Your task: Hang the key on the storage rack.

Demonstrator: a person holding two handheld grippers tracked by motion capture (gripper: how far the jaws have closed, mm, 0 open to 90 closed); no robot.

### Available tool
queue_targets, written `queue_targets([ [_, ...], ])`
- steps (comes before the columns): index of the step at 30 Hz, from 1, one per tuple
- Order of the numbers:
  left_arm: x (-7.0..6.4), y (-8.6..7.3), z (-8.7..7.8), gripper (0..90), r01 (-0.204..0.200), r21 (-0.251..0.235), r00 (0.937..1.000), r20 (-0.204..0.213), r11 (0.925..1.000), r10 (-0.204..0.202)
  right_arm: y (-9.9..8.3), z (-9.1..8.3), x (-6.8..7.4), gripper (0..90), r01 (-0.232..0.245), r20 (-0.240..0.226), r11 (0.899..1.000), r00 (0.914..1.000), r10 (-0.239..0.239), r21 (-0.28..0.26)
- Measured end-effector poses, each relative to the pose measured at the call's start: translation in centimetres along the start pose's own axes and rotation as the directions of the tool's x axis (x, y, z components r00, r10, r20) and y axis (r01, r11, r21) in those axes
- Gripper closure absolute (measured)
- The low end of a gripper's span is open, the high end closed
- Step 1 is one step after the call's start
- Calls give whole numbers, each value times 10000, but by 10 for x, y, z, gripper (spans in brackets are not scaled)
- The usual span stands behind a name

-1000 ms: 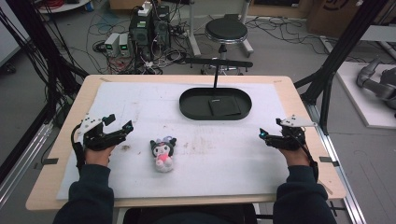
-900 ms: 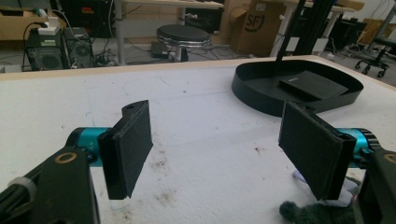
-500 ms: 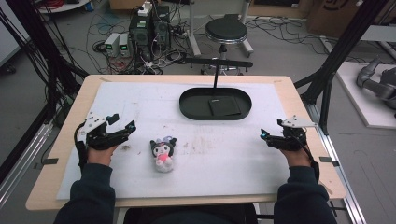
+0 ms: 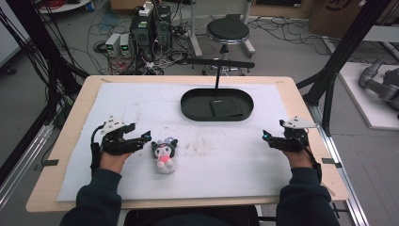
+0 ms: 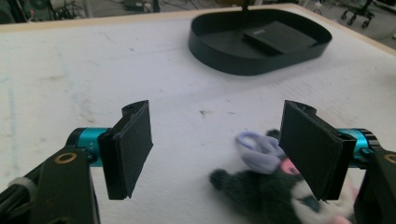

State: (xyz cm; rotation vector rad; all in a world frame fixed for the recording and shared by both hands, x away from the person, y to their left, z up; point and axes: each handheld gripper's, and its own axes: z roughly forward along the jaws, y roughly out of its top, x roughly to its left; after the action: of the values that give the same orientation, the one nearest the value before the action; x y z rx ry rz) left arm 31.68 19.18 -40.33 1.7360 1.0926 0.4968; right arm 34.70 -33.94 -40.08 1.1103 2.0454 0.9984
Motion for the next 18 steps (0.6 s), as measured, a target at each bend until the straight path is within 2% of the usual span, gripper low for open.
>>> queue_targets([
  [3, -19, -4, 6, 255, -184, 551, 9997, 181, 9983, 175, 2, 1, 2, 219, 70, -64, 10000, 10000, -71, -40],
  [6, -30, -7, 10, 255, -222, 951, 9995, 262, 9952, 198, 3, 3, 3, 219, 170, -151, 9999, 9997, -169, 23],
  [8, -36, -8, 12, 255, -85, 1148, 9994, 341, 9934, 47, 4, 5, 4, 219, 188, -201, 9998, 9996, -186, 71],
  [10, -39, -9, 14, 255, 119, 1296, 9992, 367, 9915, -167, 5, 6, 5, 219, 206, -215, 9998, 9996, -204, 67],
  [18, -48, -19, 32, 210, 421, 2115, 9986, 227, 9765, -480, 5, 8, 6, 219, 260, -330, 9996, 9991, -255, 137],
])
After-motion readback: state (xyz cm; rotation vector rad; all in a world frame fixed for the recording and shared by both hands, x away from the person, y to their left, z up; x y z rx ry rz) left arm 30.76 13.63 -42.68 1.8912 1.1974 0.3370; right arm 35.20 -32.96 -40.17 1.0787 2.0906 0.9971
